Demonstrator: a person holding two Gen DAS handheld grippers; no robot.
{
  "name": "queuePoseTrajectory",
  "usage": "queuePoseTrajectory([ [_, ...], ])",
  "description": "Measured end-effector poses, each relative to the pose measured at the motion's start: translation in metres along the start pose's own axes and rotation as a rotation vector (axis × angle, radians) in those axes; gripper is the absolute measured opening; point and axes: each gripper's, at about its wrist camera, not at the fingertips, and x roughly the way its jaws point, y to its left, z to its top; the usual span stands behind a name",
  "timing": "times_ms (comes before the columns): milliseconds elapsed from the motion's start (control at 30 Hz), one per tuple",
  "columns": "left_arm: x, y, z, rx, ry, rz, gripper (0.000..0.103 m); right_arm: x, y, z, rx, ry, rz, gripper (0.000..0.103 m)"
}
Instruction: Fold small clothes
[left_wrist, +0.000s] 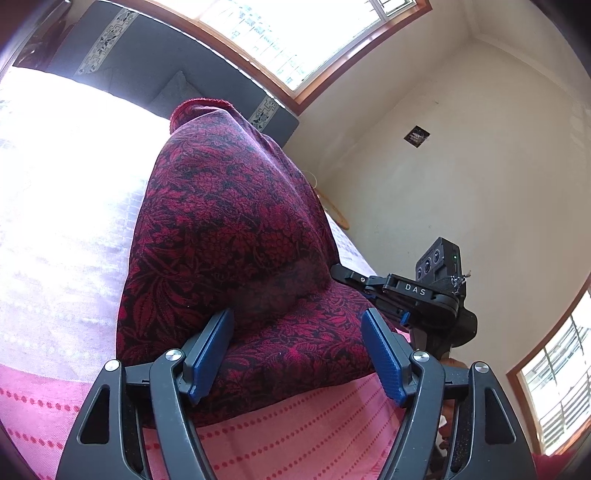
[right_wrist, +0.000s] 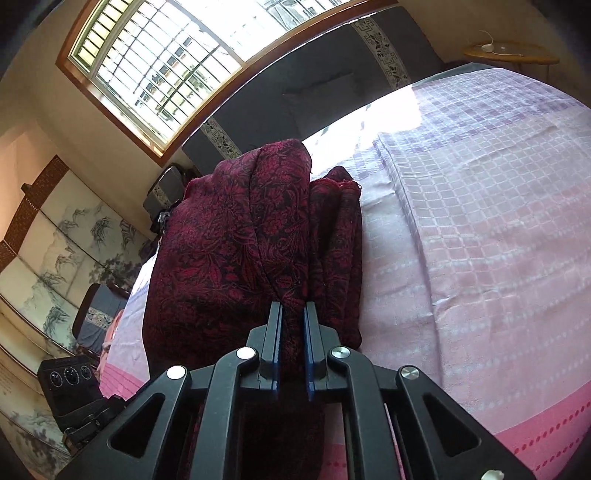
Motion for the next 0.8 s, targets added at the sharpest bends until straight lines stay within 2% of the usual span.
queuePoseTrajectory([
  [100,0.000,-0.002,0.000,0.001,0.002,0.003,0.072,-0.005,0.008,-0.001,-0.013,-0.015,-0.011,0.019],
  [200,0.001,-0.002,-0.001,0.002,0.003,0.005,0.073,-0.010,0.017,-0.002,-0.052,-0.030,-0.063,0.034],
  [333,0.002,-0.002,0.000,0.001,0.002,0.004,0.073,-0.010,0.015,-0.001,-0.030,-0.022,-0.086,0.041],
  [400,0.003,-0.003,0.000,0.002,0.003,0.006,0.073,-0.014,0.015,-0.001,-0.030,-0.043,-0.077,0.041],
  [567,0.004,-0.003,0.000,0.001,0.003,0.005,0.074,0.003,0.019,-0.001,-0.049,0.024,-0.087,0.040],
  [633,0.004,-0.003,0.000,0.001,0.000,0.007,0.074,0.004,0.021,0.000,-0.047,0.030,-0.071,0.023],
  [733,0.001,-0.006,-0.001,0.012,-0.015,0.016,0.074,-0.001,0.029,0.002,-0.075,0.016,-0.087,0.016],
  [800,-0.001,-0.010,-0.002,0.029,-0.030,0.023,0.074,-0.019,0.037,0.009,-0.092,-0.056,-0.073,0.013],
])
